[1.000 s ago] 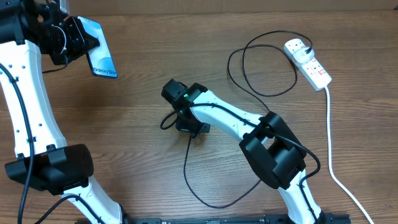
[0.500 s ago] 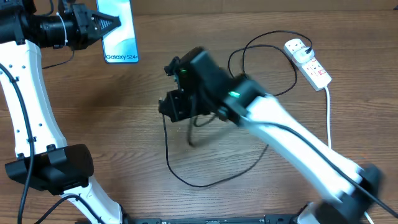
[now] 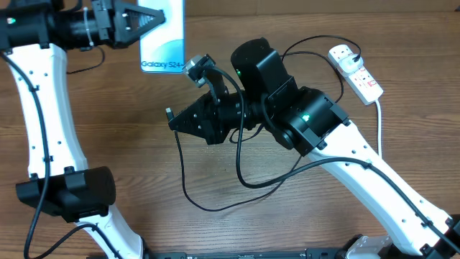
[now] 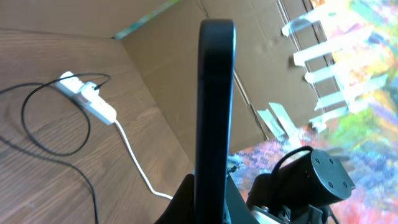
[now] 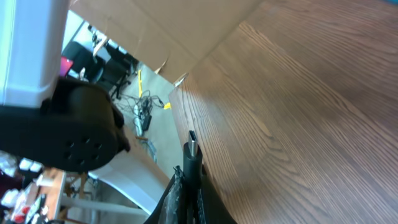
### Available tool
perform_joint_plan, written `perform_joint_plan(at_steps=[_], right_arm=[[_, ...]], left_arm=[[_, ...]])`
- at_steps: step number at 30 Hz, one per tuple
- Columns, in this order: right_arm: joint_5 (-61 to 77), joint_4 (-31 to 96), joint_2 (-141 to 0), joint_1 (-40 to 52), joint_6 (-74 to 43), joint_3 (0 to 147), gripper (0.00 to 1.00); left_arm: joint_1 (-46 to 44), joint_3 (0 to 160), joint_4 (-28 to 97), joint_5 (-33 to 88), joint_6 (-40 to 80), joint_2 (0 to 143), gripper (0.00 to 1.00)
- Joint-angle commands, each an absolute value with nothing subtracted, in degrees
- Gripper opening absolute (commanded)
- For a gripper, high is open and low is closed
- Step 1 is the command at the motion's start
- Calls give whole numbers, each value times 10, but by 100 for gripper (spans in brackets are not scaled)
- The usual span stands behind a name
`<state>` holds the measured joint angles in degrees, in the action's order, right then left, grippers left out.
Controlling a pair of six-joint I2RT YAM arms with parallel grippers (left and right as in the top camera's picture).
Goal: Plug charger to phone and switch on socket
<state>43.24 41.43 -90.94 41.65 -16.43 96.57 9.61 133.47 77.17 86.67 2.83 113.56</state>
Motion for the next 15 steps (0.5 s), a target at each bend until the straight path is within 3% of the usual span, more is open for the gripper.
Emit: perform_joint_plan(at_steps=[1,15], right_arm=[[397,409,-909,404,-213,966,4],[372,284,-914,385,-292,933,4]], left_arm=[[90,1339,738,907,69,1131,4],[90,1339,683,907,144,1131,4]])
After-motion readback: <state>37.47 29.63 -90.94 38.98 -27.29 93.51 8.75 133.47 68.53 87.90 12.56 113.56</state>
